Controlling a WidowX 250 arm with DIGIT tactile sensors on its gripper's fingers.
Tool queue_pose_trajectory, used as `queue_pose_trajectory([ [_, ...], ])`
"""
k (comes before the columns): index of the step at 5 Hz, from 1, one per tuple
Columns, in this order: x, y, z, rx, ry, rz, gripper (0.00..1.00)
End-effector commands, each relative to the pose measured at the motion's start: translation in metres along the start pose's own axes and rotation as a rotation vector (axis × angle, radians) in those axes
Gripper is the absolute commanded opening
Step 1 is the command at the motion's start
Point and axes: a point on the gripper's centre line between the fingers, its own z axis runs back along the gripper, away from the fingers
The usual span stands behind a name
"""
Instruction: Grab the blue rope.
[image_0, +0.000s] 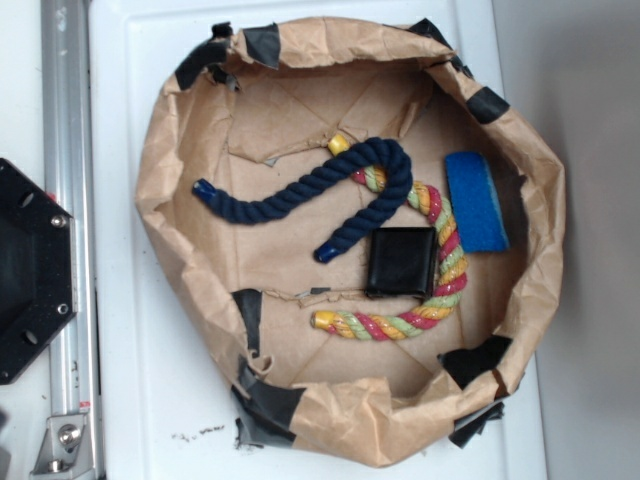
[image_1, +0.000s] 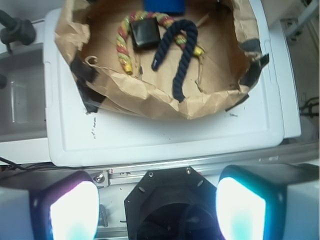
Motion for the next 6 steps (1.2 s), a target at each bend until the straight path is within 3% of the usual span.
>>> queue_pose_trajectory([
  [1,0.0,0.0,0.0,0.0,0.0,0.0,1.0],
  [3,0.094,0.021,-0.074,-0.042,0.008,0.018,1.0],
  [4,0.133,0.028,-0.124,0.053,-0.035,-0.049,1.0],
  [5,0.129,0.048,-0.169,0.134,-0.104,0.163,1.0],
  [6,0.123,0.049,-0.186,0.108,-0.099,0.308,1.0],
])
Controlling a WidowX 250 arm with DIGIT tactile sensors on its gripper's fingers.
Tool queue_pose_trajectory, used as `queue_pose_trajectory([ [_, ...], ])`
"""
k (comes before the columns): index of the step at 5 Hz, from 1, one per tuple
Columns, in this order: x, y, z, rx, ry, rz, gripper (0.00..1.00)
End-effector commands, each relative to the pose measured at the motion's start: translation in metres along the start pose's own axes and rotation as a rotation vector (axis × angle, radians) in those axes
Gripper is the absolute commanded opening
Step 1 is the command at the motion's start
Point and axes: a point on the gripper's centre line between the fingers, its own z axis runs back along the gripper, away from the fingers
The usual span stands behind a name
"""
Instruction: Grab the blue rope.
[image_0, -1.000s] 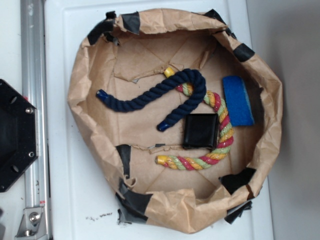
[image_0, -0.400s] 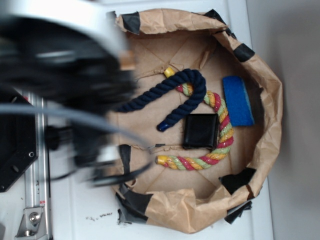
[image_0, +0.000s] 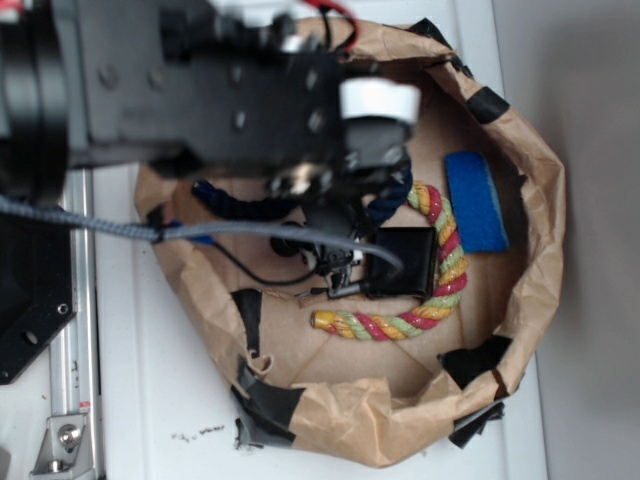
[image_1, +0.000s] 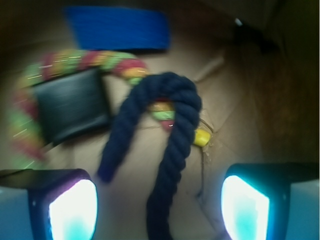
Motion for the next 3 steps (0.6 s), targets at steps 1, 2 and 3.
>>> queue_pose_trajectory([
  [1,-0.002,-0.007,-0.028,-0.128,0.016,0.217,1.0],
  [2,0.011,-0.023,-0.033,-0.185,-0.005,0.154,1.0],
  [3,0.021,-0.028,-0.048,-0.147,0.008,0.085,1.0],
])
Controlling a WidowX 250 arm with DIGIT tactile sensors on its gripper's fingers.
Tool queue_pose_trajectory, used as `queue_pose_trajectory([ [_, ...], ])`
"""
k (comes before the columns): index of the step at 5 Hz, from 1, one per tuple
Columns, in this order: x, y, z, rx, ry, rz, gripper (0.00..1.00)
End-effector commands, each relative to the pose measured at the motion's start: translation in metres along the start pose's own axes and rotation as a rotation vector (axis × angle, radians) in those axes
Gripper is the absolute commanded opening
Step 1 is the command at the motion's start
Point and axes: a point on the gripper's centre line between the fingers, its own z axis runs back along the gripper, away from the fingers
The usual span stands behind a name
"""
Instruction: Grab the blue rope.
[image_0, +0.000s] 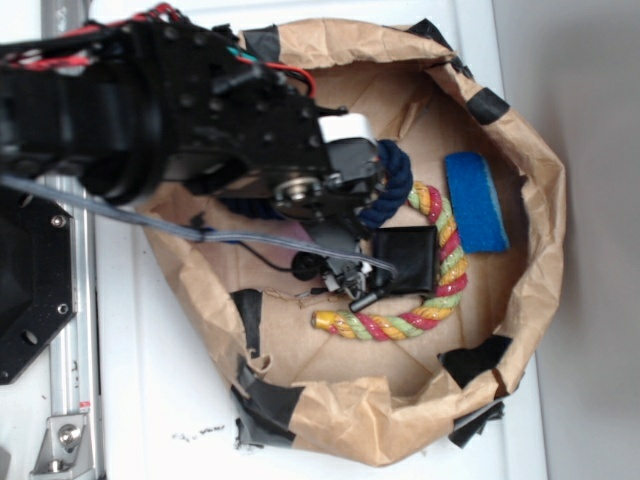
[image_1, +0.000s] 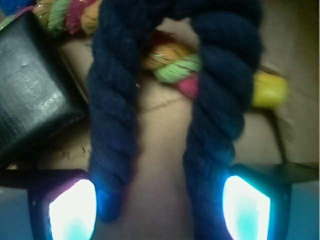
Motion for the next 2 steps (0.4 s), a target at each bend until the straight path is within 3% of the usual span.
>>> queue_pose_trajectory([
  [1,0.0336,-0.0043,-0.0154,0.03,-0.01,-0.08,1.0],
  [2,0.039,0.0002,-0.0146,0.025,0.008,-0.072,0.0],
])
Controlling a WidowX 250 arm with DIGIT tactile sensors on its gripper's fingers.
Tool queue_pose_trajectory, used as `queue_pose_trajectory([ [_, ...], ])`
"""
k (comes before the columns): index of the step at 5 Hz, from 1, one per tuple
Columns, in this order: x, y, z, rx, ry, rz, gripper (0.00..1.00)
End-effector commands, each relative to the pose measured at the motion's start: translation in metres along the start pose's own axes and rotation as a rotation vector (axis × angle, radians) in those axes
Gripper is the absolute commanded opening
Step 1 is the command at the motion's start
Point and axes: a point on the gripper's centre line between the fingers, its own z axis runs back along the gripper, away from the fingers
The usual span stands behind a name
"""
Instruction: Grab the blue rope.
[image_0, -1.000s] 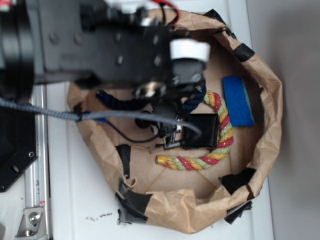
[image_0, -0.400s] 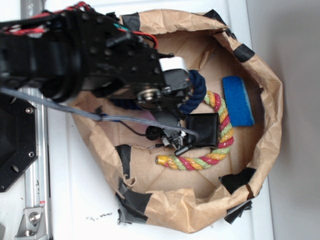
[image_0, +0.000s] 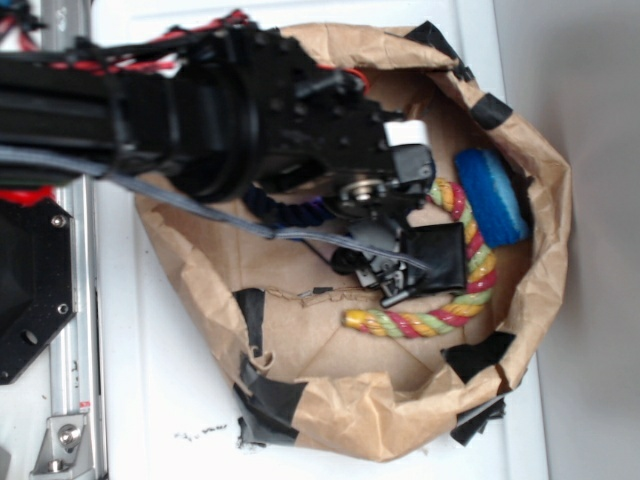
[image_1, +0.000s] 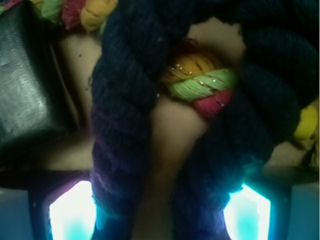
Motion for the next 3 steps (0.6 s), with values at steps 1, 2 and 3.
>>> queue_pose_trajectory([
  [1,0.006,0.007,0.013,-0.025,0.002,-0.023,0.0],
  [2,0.006,0.007,0.053,-0.048,-0.046,-0.047,0.0],
  [3,0.002,0.007,0.095,-0.065,-0.091,-0.08,0.0],
])
